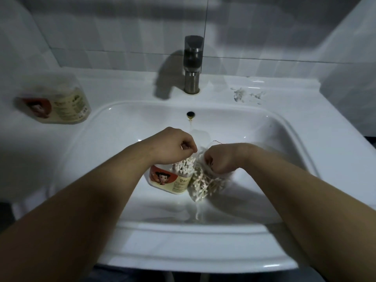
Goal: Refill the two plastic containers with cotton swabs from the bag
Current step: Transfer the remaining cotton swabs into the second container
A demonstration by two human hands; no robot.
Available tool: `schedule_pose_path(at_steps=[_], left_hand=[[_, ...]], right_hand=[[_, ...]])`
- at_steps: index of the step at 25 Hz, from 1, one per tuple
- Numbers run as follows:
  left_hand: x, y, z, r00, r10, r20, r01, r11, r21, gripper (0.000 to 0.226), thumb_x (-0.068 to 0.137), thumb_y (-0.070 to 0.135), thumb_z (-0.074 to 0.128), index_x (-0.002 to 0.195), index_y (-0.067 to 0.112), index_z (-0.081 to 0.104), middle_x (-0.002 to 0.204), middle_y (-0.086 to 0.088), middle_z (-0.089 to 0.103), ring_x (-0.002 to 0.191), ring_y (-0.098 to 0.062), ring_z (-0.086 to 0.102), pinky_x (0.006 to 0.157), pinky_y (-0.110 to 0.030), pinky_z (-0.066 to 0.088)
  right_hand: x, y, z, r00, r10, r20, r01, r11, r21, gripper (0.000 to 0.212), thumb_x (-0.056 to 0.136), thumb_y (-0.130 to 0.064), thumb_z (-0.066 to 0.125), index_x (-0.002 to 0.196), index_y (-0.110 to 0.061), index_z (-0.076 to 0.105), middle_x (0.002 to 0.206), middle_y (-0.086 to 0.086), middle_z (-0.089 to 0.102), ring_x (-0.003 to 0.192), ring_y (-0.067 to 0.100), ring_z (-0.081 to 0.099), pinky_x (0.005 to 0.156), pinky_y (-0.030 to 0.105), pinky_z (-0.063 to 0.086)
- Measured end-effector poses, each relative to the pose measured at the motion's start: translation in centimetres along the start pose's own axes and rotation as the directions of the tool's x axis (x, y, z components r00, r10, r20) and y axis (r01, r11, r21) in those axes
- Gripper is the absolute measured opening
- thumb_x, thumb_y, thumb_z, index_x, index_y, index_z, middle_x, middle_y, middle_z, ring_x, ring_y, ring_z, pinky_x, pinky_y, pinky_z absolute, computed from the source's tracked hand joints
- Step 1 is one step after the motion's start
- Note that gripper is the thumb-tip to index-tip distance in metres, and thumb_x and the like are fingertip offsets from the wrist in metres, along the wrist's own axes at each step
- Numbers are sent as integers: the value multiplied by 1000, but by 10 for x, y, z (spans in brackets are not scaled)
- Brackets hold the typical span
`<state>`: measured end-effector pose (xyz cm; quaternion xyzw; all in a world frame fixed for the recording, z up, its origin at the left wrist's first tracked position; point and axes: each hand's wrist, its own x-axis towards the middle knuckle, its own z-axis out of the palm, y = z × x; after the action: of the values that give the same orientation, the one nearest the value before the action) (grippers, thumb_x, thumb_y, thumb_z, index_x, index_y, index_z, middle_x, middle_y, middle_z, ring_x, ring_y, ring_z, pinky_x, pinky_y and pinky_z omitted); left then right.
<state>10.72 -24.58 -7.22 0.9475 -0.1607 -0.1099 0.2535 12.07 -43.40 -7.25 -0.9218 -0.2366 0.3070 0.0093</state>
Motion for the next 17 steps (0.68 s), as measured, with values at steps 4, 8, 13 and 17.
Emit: schedule_pose_path(at_steps=[4,8,13,17], left_hand=[[0,2,0,1000,9,-17,-9,1000,-16,21,97,25,60,108,33,76,93,25,61,89,8,58,79,-11,44],[-1,3,1,999,15,-30,-17,999,-34,21,97,25,61,110,34,75,97,23,64,93,7,60,84,-15,48],[5,7,7,987,50,-149,-66,993,-101,23,96,32,64,119,32,69,99,21,66,87,3,66,79,-20,51],[9,19,15,979,1,-205,-41,981,-190,25,90,37,72,113,29,64,97,15,68,80,-1,68,74,-23,55]], right_hand=[[1,1,0,999,19,32,-19,1000,-6,16,88,-7,47,82,-12,60,71,0,56,60,13,52,47,20,39],[-4,5,-6,999,18,-32,-17,999,49,24,80,4,47,78,-14,62,68,2,61,57,16,61,47,22,47],[-4,10,-13,972,21,-232,-21,1000,1,24,81,-2,55,76,-26,54,80,1,65,70,15,63,53,25,46],[-12,7,-17,956,-22,-293,32,999,30,23,90,-5,48,77,-21,58,67,-4,62,57,5,58,64,30,55]])
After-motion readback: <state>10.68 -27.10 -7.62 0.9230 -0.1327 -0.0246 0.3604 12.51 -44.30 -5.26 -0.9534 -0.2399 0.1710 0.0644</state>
